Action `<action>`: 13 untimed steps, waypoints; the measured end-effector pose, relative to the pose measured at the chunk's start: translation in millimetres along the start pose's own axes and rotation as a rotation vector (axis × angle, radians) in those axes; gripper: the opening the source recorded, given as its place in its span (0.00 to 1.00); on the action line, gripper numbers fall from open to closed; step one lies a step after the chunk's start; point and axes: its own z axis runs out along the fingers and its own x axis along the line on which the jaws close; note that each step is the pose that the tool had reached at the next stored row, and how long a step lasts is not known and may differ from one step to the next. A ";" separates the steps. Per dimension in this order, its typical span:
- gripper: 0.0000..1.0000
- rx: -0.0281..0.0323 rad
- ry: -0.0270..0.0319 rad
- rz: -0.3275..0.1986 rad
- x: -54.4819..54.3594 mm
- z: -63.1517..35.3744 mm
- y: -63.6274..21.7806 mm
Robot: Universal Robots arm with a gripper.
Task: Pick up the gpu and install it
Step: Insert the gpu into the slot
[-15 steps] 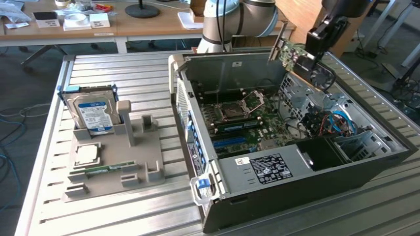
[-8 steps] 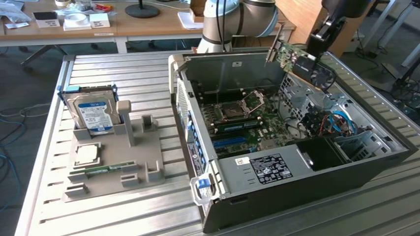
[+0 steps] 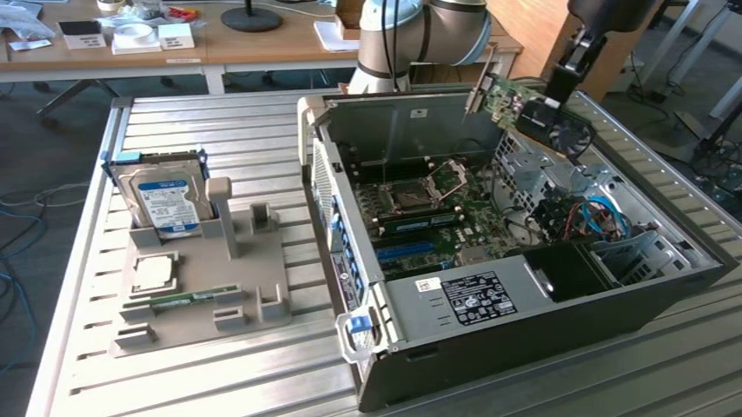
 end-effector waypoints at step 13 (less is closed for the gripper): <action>0.27 -0.0052 0.0074 -0.213 0.0 1.1 -0.1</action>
